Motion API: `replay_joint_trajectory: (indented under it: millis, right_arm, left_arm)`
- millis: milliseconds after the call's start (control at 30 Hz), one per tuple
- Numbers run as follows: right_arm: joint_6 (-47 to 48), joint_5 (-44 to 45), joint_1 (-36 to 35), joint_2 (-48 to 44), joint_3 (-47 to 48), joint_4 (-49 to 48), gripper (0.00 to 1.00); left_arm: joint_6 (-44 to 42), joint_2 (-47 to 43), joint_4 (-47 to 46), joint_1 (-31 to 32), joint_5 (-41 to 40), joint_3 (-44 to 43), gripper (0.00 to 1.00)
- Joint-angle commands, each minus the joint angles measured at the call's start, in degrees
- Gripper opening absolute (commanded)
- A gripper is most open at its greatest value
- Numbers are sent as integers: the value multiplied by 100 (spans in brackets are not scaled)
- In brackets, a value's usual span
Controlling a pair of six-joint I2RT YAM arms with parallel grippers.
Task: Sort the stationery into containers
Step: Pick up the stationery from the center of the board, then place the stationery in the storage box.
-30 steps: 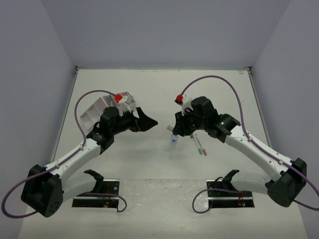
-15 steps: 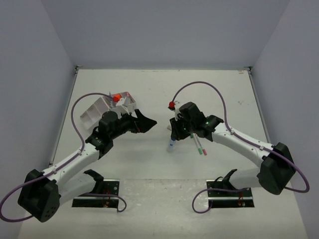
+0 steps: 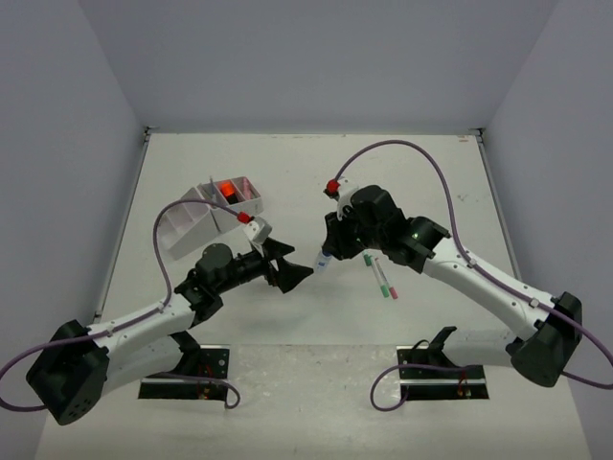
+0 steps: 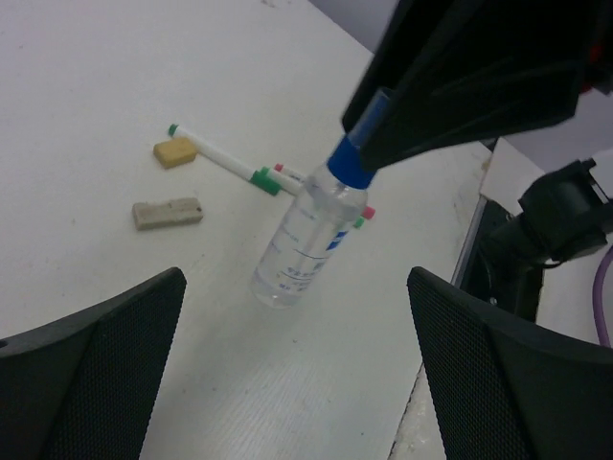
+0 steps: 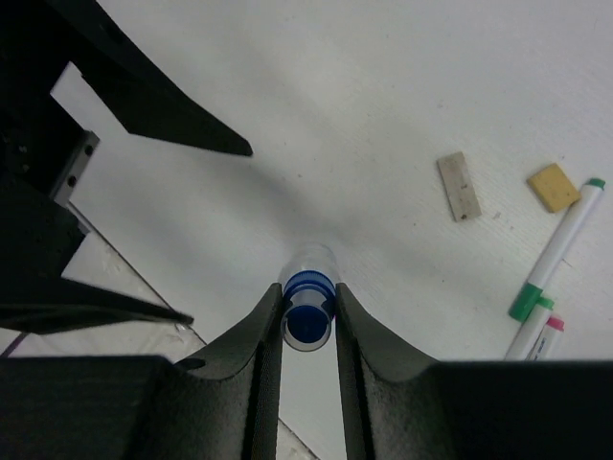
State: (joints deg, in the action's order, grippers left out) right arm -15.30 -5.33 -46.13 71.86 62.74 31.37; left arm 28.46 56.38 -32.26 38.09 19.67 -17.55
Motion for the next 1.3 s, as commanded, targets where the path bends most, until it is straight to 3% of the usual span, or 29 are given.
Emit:
replay_joint_trajectory:
  millis: [0,200,300,400,467,700,800,833,867,933,1000,1167,1200,1233,1267]
  right_arm:
    - [137,-220,-19,-204,568,386,0]
    - [209,-384,-103,-320,881,686,0]
    - [220,-381,-168,-331,986,783,0]
    - [238,-379,-273,-348,1053,832,0]
    - [238,-359,-343,-348,1097,858,0]
    - [273,-201,-441,-300,1206,928,0]
    - [282,-127,-450,-296,1241,941,0]
    - [282,-125,-451,-297,1241,937,0]
    - [280,-119,-458,-305,1240,912,0]
    - [271,-124,-457,-306,1230,866,0]
    - [245,-108,-450,-315,1212,814,0]
    - [199,20,-457,-322,1149,717,0]
    - [180,87,-458,-340,1131,685,4]
    - [146,162,-457,-369,1098,639,13]
    - [75,250,-453,-408,1031,567,36]
  left_arm:
    - [-1406,-22,-620,538,81,-415,100]
    - [-2534,-103,-589,1107,-547,-517,100]
    - [-2688,-21,-534,1200,-658,-654,100]
    - [-2770,440,69,1256,-845,-1144,90]
    - [-2791,612,214,1264,-851,-1388,73]
    - [-2705,804,546,1279,-390,-1704,70]
    - [-2697,804,764,1287,-254,-1804,48]
    - [-2695,801,769,1280,-254,-1804,46]
    - [-2688,773,795,1279,-253,-1802,29]
    - [-2688,731,828,1279,-239,-1788,20]
    - [-2684,697,846,1280,-216,-1795,0]
    - [-2588,535,790,1288,-502,-1747,0]
    - [-2573,491,778,1288,-585,-1743,0]
    - [-2547,450,769,1287,-694,-1738,0]
    - [-2488,410,753,1283,-877,-1722,0]
